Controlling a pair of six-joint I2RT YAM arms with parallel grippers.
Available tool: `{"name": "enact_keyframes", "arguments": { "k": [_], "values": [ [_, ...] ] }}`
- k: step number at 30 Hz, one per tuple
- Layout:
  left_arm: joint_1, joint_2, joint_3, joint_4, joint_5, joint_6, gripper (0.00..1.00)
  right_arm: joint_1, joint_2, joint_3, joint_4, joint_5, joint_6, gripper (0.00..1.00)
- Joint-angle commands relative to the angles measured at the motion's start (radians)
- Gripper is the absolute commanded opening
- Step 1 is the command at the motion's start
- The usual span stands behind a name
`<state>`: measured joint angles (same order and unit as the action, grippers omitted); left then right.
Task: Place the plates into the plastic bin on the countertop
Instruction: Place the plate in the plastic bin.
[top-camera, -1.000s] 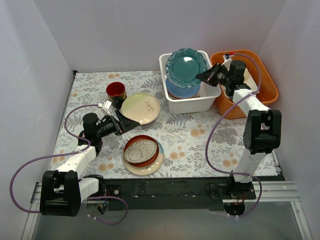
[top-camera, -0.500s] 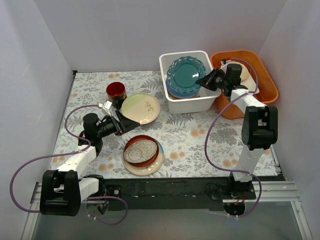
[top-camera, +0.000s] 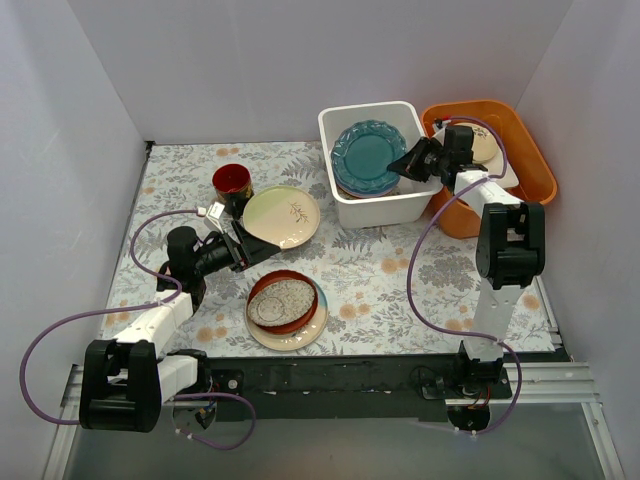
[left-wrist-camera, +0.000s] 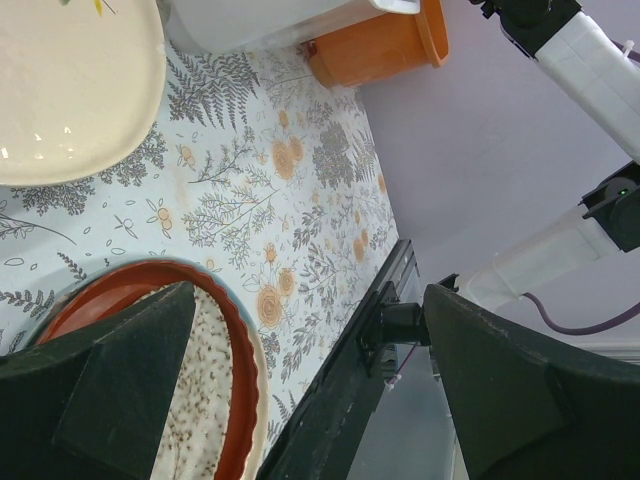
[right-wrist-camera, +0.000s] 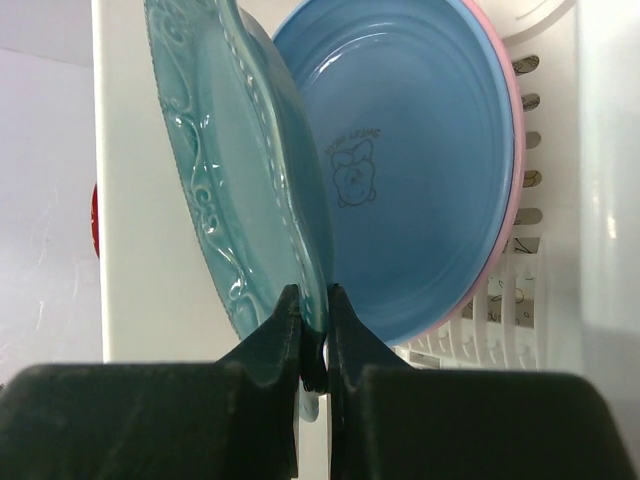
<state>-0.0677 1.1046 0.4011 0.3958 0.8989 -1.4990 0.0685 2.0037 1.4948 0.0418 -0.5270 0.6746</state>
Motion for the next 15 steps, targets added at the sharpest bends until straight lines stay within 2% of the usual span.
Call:
{"name": "enact_keyframes", "arguments": {
  "k": [1, 15],
  "values": [
    [-0.003, -0.009, -0.007, 0.006, -0.002, 0.014, 0.98, -0.009, -0.013, 0.074, 0.069, -0.042, -0.001, 0.07],
    [-0.004, -0.012, -0.013, 0.006, -0.005, 0.016, 0.98, -0.006, -0.023, 0.036, 0.059, -0.070, -0.032, 0.29]
  ]
}}
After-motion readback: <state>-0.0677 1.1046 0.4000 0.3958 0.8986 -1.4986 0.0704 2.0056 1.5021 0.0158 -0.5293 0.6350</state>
